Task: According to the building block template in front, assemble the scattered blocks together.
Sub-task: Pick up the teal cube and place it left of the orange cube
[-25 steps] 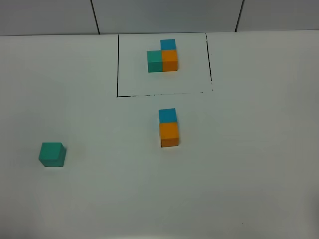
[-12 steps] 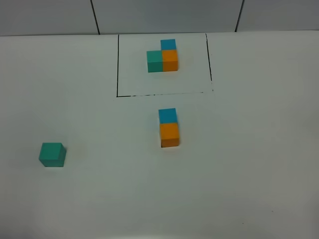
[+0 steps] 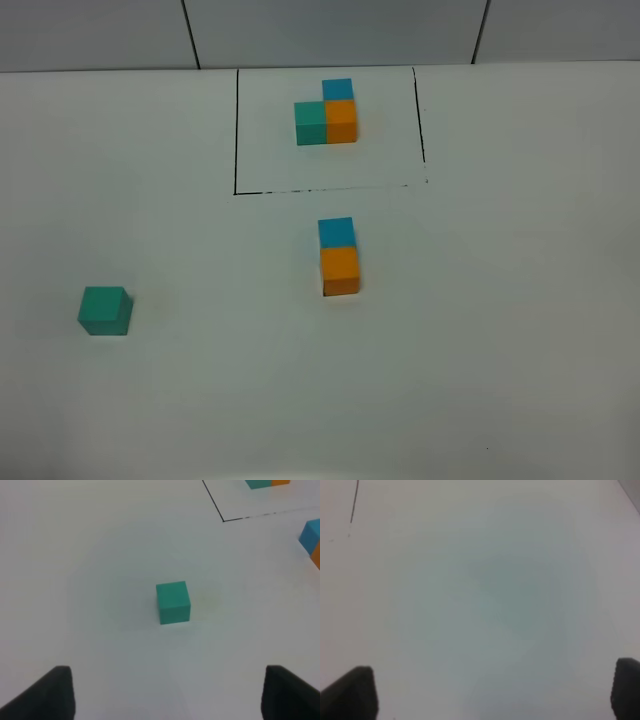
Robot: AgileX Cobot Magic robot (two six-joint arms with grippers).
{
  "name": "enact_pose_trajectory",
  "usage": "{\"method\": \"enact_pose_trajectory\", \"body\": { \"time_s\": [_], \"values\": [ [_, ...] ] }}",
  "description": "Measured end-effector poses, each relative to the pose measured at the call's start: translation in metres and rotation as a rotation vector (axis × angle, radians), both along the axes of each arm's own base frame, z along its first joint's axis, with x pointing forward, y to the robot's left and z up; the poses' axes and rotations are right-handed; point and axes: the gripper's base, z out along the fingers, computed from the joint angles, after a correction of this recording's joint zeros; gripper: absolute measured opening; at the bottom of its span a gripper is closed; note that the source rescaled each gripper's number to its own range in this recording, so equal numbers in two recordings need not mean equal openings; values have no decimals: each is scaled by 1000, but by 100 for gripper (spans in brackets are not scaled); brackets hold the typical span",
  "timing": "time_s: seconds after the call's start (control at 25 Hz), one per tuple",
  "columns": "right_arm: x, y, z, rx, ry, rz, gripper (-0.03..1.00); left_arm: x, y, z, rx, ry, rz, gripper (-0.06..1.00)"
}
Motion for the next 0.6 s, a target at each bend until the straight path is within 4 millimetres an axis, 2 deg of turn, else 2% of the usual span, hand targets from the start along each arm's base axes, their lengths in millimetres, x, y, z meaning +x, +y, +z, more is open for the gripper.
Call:
{"method": "enact_pose_trajectory", "body": {
  "time_s": [0.32, 0.6],
  "values": [
    [0, 0, 0, 0, 0, 0, 79, 0, 0, 0, 0, 0, 0, 87],
    [0, 0, 0, 0, 0, -16, 76, 0, 0, 0, 0, 0, 0, 87]
  ]
}}
